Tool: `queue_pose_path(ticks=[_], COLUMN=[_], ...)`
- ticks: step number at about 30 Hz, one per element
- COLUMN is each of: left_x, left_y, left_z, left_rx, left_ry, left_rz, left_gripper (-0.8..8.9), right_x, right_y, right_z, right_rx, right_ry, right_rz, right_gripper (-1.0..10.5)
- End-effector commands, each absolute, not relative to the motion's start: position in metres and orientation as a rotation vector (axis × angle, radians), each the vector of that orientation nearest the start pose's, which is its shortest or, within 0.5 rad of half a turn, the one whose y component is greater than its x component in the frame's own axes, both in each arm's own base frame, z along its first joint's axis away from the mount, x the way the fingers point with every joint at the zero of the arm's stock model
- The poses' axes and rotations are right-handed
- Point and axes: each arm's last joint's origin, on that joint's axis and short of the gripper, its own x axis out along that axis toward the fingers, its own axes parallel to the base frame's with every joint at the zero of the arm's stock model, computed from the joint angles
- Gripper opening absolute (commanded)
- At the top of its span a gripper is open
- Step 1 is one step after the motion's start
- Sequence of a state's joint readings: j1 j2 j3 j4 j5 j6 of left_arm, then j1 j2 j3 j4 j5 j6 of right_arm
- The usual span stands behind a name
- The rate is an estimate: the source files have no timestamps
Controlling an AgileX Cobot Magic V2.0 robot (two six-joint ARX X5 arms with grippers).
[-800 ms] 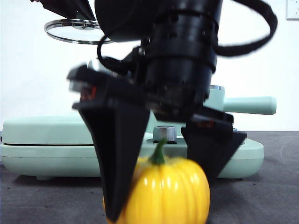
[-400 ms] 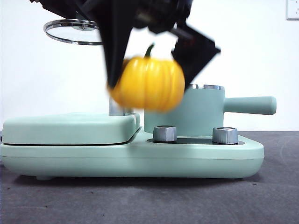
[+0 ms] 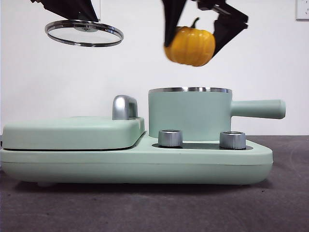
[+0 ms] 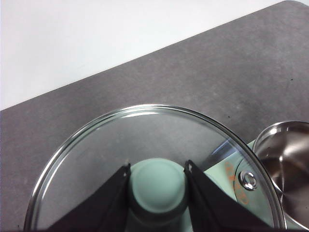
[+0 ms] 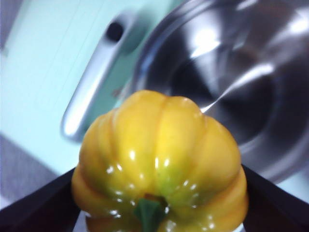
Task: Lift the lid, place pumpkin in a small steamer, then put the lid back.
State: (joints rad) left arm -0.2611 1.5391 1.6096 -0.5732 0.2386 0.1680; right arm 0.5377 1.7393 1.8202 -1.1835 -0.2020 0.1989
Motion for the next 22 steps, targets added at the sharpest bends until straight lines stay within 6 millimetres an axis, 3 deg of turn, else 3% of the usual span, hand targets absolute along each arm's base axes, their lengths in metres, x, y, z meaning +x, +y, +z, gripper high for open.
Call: queue_pose_path(ticks=[1, 13, 22], left_x=[0.322, 0.322, 0.322], left_y=[-0.094, -0.094, -0.094], left_z=[0.412, 0.412, 0.411], left_rx=[0.161, 0.161, 0.161], left_ry=[0.403, 0.406, 0.412], left_rz=[-0.533, -0.533, -0.533], left_gripper=[0.81, 0.81, 0.81], right_x=[0.312, 0.365, 0.379], right_y=[0.184, 0.201, 0.210], right_z=[0.353, 0.305, 0.269], right_rx=[-0.038, -0.133, -0.171], right_ry=[1.174, 1.264, 1.350], right_rz=[0.563, 0.498, 0.462], right_gripper=[3.6, 3.6, 3.6])
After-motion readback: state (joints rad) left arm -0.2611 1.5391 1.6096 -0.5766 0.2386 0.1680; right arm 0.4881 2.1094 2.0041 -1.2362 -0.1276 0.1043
